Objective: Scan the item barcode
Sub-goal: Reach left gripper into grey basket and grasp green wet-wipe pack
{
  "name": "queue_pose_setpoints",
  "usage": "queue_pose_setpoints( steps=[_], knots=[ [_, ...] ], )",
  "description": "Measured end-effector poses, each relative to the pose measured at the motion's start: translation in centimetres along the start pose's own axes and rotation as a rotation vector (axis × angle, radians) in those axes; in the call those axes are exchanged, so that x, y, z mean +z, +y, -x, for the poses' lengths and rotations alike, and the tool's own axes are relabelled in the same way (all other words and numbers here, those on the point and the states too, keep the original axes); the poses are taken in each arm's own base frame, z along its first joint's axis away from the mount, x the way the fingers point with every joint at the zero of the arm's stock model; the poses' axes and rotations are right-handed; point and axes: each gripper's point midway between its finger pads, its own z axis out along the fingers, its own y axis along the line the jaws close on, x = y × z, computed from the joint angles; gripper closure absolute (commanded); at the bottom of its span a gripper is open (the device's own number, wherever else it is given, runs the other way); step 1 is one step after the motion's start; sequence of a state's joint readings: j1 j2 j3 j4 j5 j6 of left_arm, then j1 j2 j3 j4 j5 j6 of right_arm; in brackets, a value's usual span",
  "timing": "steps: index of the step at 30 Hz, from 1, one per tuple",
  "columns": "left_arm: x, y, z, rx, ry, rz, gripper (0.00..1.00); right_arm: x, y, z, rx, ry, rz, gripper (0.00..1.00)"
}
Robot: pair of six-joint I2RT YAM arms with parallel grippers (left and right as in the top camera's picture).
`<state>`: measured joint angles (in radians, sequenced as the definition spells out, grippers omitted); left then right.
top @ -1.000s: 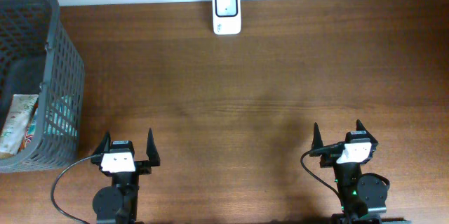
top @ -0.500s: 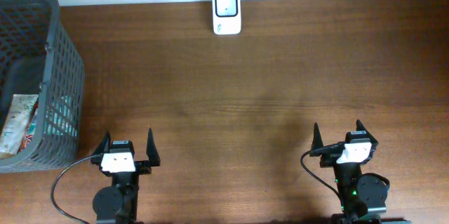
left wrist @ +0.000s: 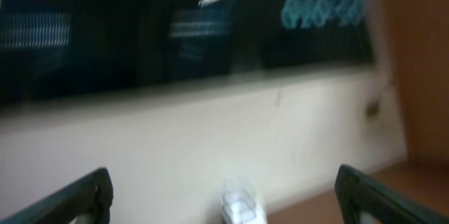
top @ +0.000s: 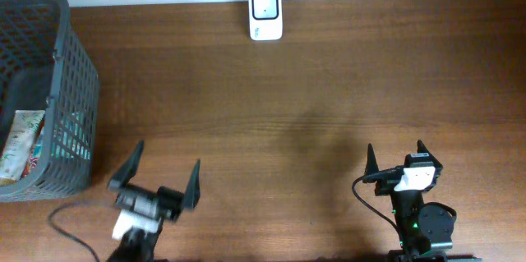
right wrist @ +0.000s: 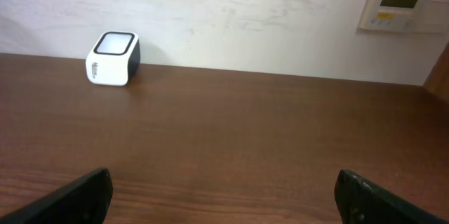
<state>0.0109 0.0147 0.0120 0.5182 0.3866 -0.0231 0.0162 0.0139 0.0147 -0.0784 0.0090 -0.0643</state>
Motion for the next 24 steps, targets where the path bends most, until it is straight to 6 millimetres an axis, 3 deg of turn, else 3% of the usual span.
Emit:
queue_pose_setpoints(
  steps=[2, 7, 12, 13, 15, 17, 19, 20, 22, 24],
  knots=[
    [-0.4, -0.7, 4.8, 0.072, -0.180, -0.029, 0.01, 0.0, 0.0, 0.0, 0.000, 0.000, 0.000, 0.01],
    [0.2, 1.8, 10.4, 0.111, -0.244, 0.107, 0.01, 0.0, 0.0, 0.0, 0.000, 0.000, 0.000, 0.01],
    [3.9, 5.2, 18.1, 0.265, -0.199, 0.241, 0.01, 0.0, 0.0, 0.0, 0.000, -0.002, 0.000, 0.01],
    [5.3, 6.8, 19.6, 0.287, -0.157, 0.300, 0.01, 0.0, 0.0, 0.0, 0.000, 0.000, 0.000, 0.01],
    [8.0, 10.0, 20.6, 0.308, -0.049, 0.410, 0.01, 0.0, 0.0, 0.0, 0.000, 0.000, 0.000, 0.01],
    [11.2, 13.9, 20.2, 0.345, 0.116, 0.527, 0.01, 0.0, 0.0, 0.0, 0.000, -0.001, 0.000, 0.01],
    [14.3, 17.8, 17.8, 0.391, 0.357, 0.591, 0.01, 0.0, 0.0, 0.1, 0.000, -0.002, 0.000, 0.01],
    [15.7, 20.2, 15.5, 0.409, 0.530, 0.615, 0.01, 0.0, 0.0, 0.0, 0.000, 0.000, 0.001, 0.01],
    [16.7, 24.2, 12.4, 0.420, 0.741, 0.667, 0.01, 0.0, 0.0, 0.1, 0.000, -0.002, 0.000, 0.01],
    [16.4, 28.5, 8.8, 0.409, 0.931, 0.735, 0.01, 0.0, 0.0, 0.0, 0.000, -0.002, 0.000, 0.01]
  ],
)
